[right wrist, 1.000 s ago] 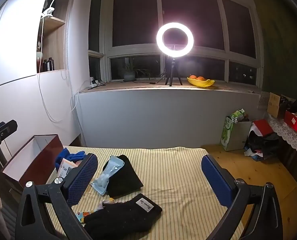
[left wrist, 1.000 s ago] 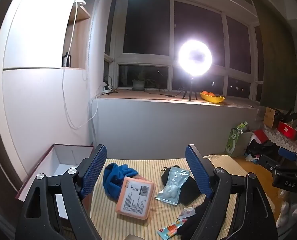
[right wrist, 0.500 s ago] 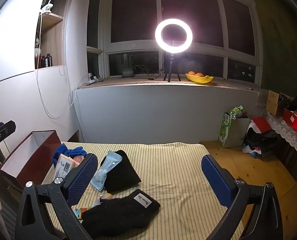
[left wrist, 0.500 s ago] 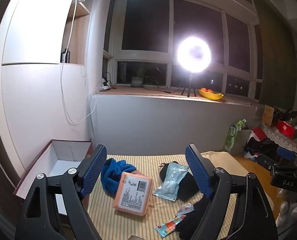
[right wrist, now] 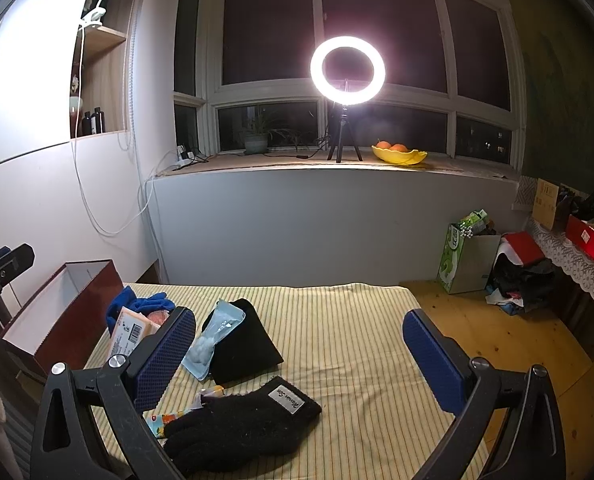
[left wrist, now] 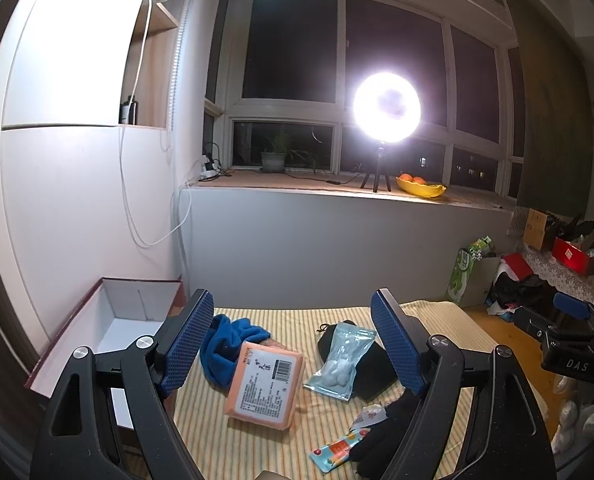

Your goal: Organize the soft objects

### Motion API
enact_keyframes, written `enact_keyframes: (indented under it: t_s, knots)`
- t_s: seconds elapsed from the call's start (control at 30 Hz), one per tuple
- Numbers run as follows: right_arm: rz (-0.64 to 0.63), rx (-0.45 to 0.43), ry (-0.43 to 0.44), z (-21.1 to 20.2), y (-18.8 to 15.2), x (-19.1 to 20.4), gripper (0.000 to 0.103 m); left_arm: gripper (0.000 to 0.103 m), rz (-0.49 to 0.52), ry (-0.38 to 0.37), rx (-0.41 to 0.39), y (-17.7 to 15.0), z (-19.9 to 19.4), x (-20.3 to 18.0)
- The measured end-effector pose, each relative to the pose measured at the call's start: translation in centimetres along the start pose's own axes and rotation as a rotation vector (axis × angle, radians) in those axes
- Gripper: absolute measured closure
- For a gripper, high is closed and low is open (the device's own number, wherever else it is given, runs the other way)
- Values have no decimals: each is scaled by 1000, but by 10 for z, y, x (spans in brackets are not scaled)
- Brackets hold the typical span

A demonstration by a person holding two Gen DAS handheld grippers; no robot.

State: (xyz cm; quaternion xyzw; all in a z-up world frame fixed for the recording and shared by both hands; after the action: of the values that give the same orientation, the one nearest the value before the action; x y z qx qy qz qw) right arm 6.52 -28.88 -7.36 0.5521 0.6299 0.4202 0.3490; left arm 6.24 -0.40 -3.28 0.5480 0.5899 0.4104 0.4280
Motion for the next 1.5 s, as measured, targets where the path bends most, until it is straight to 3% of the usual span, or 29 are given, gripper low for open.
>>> enact_keyframes:
  t_s: [1.5]
  knots:
    - [9,13,5,3,-5,0,1,22,3,-16,19,1,0,-3]
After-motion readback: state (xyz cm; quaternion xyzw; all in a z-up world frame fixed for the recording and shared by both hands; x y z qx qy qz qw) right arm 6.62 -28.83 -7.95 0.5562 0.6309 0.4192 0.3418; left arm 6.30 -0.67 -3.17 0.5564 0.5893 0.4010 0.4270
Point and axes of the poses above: each gripper's, at about its wrist camera, not at the fingertips, and z roughly the way its jaws point, x to its left, y to its top, the point moved 7 cm from there along z, roughly the way its jaws point, and after that the axes turned 1 degree about y, right-handed, at the moved point
